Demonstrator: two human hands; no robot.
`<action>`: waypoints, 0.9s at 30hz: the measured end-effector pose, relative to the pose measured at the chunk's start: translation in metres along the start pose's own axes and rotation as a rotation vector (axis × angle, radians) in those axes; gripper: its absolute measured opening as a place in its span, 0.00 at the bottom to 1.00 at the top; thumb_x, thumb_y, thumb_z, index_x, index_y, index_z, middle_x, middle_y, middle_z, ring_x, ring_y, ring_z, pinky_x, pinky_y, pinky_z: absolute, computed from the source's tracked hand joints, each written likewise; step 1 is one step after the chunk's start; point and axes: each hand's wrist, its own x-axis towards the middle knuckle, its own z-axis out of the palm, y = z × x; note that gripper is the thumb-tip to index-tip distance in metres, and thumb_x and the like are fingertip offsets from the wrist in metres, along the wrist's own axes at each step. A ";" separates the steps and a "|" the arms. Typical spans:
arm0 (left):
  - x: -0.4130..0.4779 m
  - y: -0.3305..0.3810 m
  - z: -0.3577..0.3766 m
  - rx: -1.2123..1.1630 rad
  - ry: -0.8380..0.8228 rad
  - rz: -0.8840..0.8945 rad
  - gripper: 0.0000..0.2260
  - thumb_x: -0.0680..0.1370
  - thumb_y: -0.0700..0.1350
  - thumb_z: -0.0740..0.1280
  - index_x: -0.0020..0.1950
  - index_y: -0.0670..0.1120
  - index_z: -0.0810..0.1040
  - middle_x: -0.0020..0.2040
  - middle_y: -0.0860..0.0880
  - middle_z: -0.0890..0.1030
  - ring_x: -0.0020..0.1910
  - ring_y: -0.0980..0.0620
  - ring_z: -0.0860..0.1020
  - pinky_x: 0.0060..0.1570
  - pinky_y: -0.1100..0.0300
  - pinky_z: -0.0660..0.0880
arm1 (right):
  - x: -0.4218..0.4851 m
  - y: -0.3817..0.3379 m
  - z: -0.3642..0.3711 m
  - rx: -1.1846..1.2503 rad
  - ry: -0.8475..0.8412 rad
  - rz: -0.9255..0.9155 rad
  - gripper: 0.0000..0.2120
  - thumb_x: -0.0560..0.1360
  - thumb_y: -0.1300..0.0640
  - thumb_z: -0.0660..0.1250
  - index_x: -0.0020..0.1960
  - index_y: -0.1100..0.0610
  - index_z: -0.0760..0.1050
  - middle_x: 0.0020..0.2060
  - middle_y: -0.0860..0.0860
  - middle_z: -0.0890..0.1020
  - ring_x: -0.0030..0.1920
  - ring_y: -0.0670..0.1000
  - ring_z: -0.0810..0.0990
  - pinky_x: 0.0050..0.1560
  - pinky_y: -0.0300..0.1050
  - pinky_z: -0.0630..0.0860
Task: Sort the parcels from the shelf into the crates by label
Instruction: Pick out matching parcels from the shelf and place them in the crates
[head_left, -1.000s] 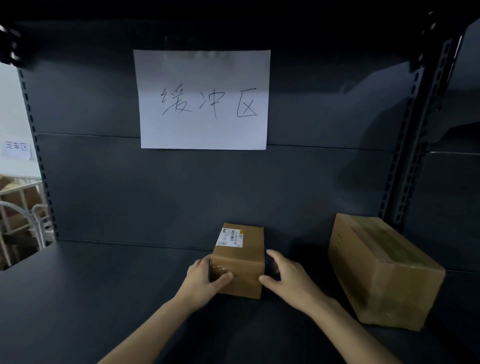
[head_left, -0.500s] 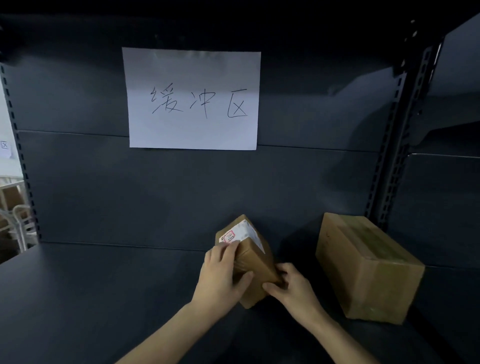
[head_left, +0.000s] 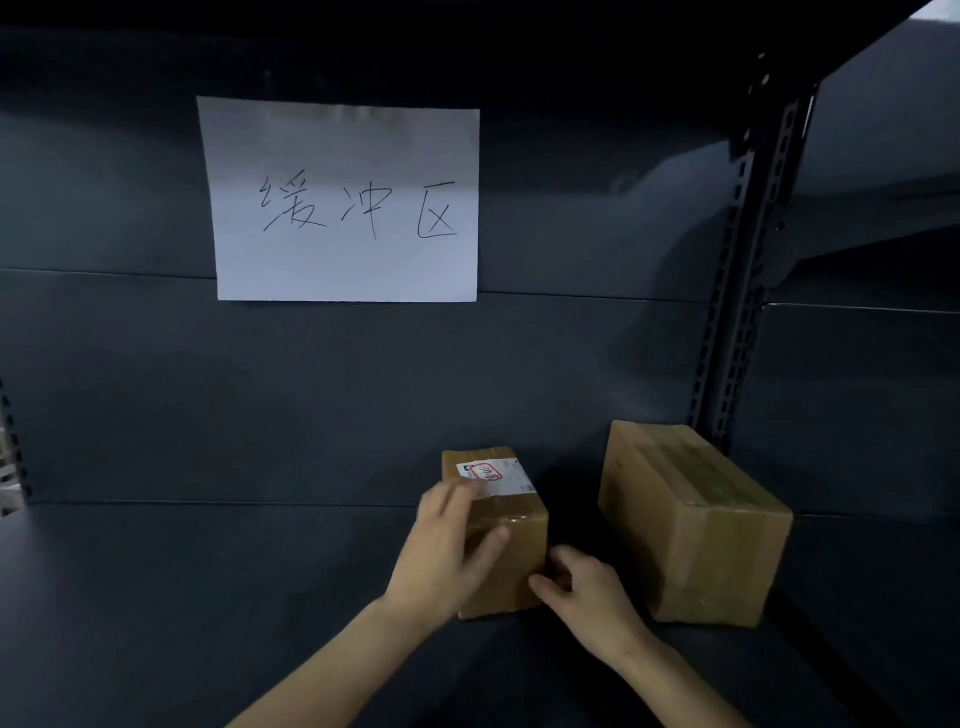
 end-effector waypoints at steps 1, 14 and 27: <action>0.005 -0.003 -0.002 -0.070 0.053 -0.046 0.15 0.78 0.52 0.62 0.64 0.51 0.68 0.60 0.58 0.66 0.63 0.60 0.62 0.64 0.66 0.62 | -0.001 0.001 -0.001 -0.004 0.017 -0.001 0.12 0.75 0.52 0.66 0.57 0.53 0.75 0.51 0.49 0.81 0.50 0.44 0.79 0.55 0.41 0.76; 0.077 -0.045 0.003 -0.661 -0.081 -0.681 0.20 0.81 0.44 0.57 0.73 0.43 0.62 0.71 0.44 0.67 0.70 0.47 0.65 0.64 0.60 0.61 | -0.013 0.001 -0.025 -0.045 0.107 -0.030 0.23 0.75 0.50 0.66 0.68 0.51 0.67 0.59 0.46 0.75 0.55 0.41 0.75 0.58 0.33 0.72; 0.025 -0.053 -0.021 -0.442 0.040 -0.715 0.16 0.77 0.54 0.63 0.57 0.45 0.68 0.51 0.49 0.74 0.51 0.51 0.73 0.46 0.58 0.68 | -0.005 -0.026 -0.004 0.004 0.103 -0.019 0.49 0.65 0.42 0.74 0.76 0.53 0.50 0.69 0.50 0.62 0.68 0.48 0.66 0.67 0.42 0.66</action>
